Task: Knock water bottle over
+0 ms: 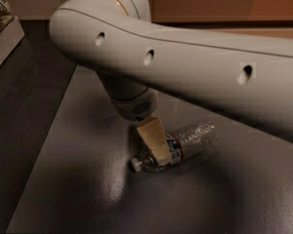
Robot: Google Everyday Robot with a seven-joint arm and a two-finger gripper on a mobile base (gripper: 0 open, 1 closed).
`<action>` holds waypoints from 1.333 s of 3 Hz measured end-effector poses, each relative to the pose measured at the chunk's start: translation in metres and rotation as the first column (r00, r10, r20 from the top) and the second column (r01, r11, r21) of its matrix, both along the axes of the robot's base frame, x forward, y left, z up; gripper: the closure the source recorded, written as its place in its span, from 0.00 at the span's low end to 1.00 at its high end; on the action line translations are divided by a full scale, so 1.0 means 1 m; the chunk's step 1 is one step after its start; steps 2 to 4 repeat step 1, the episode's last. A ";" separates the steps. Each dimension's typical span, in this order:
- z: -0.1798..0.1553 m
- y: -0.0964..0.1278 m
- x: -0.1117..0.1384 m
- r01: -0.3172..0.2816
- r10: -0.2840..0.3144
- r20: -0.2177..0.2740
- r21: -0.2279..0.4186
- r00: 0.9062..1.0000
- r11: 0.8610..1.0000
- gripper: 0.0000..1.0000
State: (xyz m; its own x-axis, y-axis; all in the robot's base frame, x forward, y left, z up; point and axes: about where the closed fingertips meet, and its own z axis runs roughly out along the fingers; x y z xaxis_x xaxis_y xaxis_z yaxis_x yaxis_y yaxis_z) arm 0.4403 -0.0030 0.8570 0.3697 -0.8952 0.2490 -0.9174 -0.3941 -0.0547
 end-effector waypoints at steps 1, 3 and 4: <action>0.000 0.000 0.000 0.000 0.000 0.000 0.000 1.000 1.000 0.00; 0.000 0.000 0.000 0.000 0.000 0.000 0.000 1.000 1.000 0.00; 0.000 0.000 0.000 0.000 0.000 0.000 0.000 1.000 1.000 0.00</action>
Offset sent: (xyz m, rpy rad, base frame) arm 0.0000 0.0000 0.0000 0.0000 0.0000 0.0000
